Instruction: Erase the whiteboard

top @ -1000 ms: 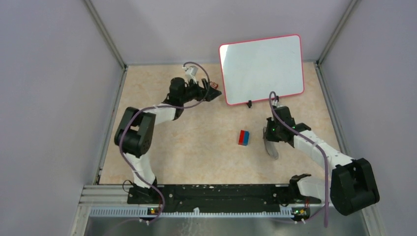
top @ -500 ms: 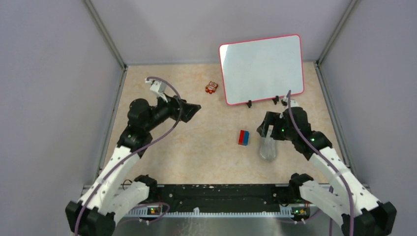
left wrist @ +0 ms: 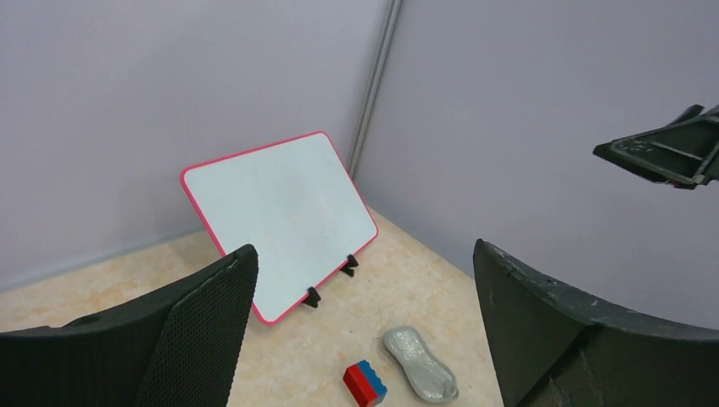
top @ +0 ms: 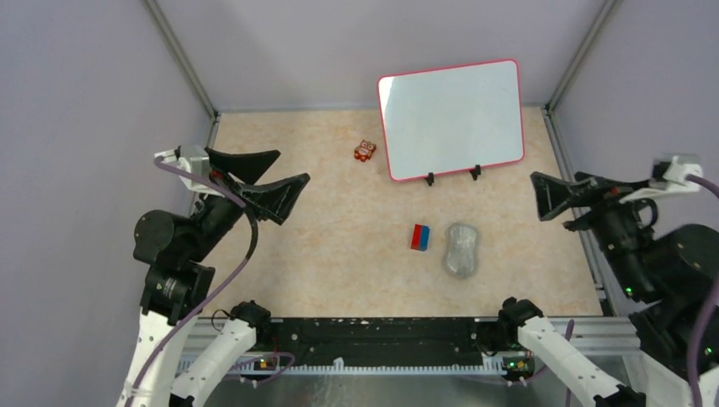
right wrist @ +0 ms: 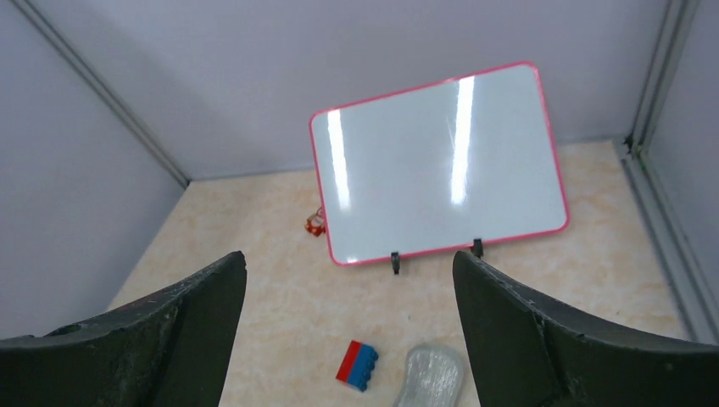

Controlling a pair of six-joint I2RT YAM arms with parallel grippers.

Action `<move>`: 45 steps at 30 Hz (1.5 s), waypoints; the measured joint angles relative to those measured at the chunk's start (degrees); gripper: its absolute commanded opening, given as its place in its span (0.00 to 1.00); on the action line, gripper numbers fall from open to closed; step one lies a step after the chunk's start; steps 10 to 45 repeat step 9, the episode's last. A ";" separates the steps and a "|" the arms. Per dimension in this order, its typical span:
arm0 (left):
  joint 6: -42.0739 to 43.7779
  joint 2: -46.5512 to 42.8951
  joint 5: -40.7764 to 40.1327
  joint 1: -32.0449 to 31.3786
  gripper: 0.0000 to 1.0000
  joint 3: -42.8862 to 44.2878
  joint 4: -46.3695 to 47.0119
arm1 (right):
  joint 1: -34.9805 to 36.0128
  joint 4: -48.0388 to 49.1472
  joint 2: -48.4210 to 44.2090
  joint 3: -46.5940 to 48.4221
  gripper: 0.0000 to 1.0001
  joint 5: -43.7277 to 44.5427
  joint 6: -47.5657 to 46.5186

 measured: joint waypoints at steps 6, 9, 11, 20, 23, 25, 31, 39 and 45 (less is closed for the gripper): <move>0.31 -1.73 -0.76 0.00 0.99 2.58 -0.39 | 0.00 -0.72 -4.24 3.93 0.88 4.20 -2.19; 0.44 -2.91 -0.87 0.00 0.99 3.15 -0.37 | 0.00 -0.61 -5.66 2.43 0.89 5.33 -2.25; 0.44 -2.91 -0.87 0.00 0.99 3.15 -0.37 | 0.00 -0.61 -5.66 2.43 0.89 5.33 -2.25; 0.44 -2.91 -0.87 0.00 0.99 3.15 -0.37 | 0.00 -0.61 -5.66 2.43 0.89 5.33 -2.25; 0.44 -2.91 -0.87 0.00 0.99 3.15 -0.37 | 0.00 -0.61 -5.66 2.43 0.89 5.33 -2.25; 0.44 -2.91 -0.87 0.00 0.99 3.15 -0.37 | 0.00 -0.61 -5.66 2.43 0.89 5.33 -2.25; 0.44 -2.91 -0.87 0.00 0.99 3.15 -0.37 | 0.00 -0.61 -5.66 2.43 0.89 5.33 -2.25; 0.44 -2.91 -0.87 0.00 0.99 3.15 -0.37 | 0.00 -0.61 -5.66 2.43 0.89 5.33 -2.25; 0.44 -2.91 -0.87 0.00 0.99 3.15 -0.37 | 0.00 -0.61 -5.66 2.43 0.89 5.33 -2.25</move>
